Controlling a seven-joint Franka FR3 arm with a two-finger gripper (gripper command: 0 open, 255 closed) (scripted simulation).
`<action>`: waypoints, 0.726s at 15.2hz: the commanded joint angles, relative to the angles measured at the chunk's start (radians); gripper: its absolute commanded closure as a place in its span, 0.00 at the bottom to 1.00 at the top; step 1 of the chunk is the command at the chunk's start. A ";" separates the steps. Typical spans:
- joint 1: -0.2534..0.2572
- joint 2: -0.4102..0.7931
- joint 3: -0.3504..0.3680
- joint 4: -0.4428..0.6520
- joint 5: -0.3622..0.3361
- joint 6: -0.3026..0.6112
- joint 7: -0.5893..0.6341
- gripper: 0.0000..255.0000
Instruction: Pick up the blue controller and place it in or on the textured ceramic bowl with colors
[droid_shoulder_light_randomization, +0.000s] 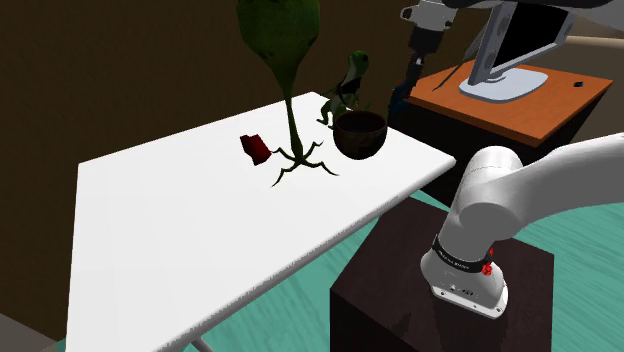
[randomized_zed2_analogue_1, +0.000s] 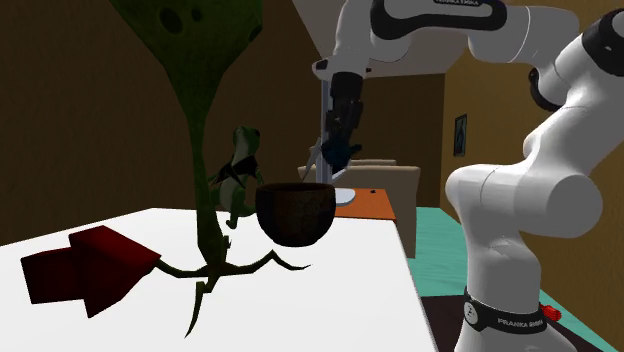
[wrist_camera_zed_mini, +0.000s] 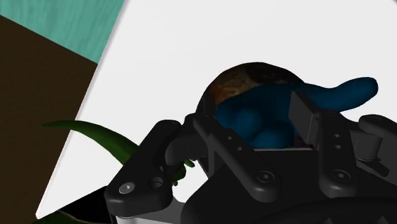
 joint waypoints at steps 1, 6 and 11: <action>0.028 0.047 0.016 0.015 0.023 0.030 0.031 1.00; 0.104 0.197 0.032 0.081 0.078 0.110 0.089 1.00; -0.057 0.176 0.125 -0.066 0.117 0.241 0.511 0.00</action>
